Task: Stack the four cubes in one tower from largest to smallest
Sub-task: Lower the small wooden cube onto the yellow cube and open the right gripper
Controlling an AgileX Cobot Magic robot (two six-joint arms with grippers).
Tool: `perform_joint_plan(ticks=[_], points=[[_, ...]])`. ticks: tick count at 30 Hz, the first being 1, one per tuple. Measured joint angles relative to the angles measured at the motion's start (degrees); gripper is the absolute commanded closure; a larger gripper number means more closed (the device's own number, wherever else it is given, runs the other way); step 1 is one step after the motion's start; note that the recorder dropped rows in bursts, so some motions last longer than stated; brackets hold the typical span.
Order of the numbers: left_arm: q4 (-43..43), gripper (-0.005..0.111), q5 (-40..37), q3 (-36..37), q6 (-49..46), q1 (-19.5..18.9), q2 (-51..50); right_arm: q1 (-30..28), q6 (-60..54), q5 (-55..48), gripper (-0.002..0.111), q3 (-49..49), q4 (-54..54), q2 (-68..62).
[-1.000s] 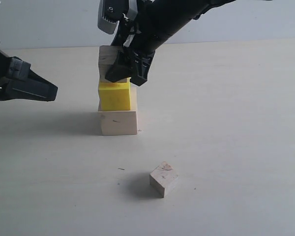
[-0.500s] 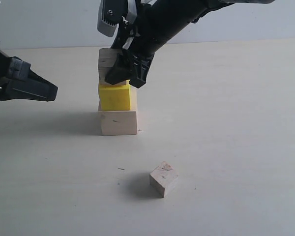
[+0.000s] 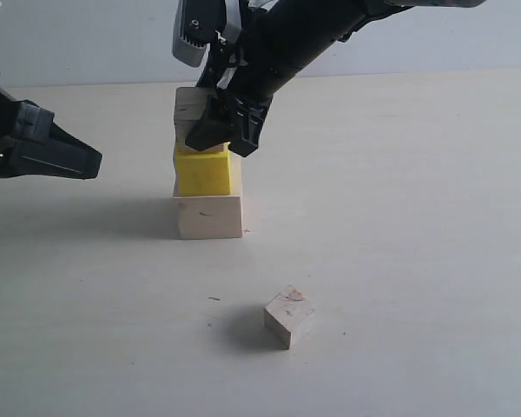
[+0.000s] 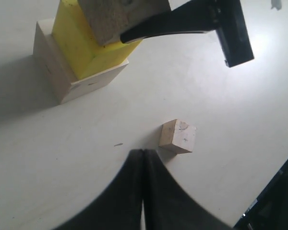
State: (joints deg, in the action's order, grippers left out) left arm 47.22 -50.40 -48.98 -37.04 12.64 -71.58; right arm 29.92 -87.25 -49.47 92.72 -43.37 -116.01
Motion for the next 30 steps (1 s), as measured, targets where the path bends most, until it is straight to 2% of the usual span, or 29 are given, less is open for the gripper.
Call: perform_joint_plan(ticks=[5, 18, 27, 30], points=[[0.0, 0.107, 0.0, 0.0, 0.0, 0.0, 0.0, 0.0, 0.0, 0.0, 0.105, 0.0, 0.0, 0.0], [0.0, 0.107, 0.0, 0.0, 0.0, 0.0, 0.0, 0.0, 0.0, 0.0, 0.064, 0.0, 0.0, 0.0], [-0.1, 0.107, 0.0, 0.0, 0.0, 0.0, 0.0, 0.0, 0.0, 0.0, 0.054, 0.0, 0.0, 0.0], [-0.1, 0.107, 0.0, 0.0, 0.0, 0.0, 0.0, 0.0, 0.0, 0.0, 0.047, 0.0, -0.2, 0.0]])
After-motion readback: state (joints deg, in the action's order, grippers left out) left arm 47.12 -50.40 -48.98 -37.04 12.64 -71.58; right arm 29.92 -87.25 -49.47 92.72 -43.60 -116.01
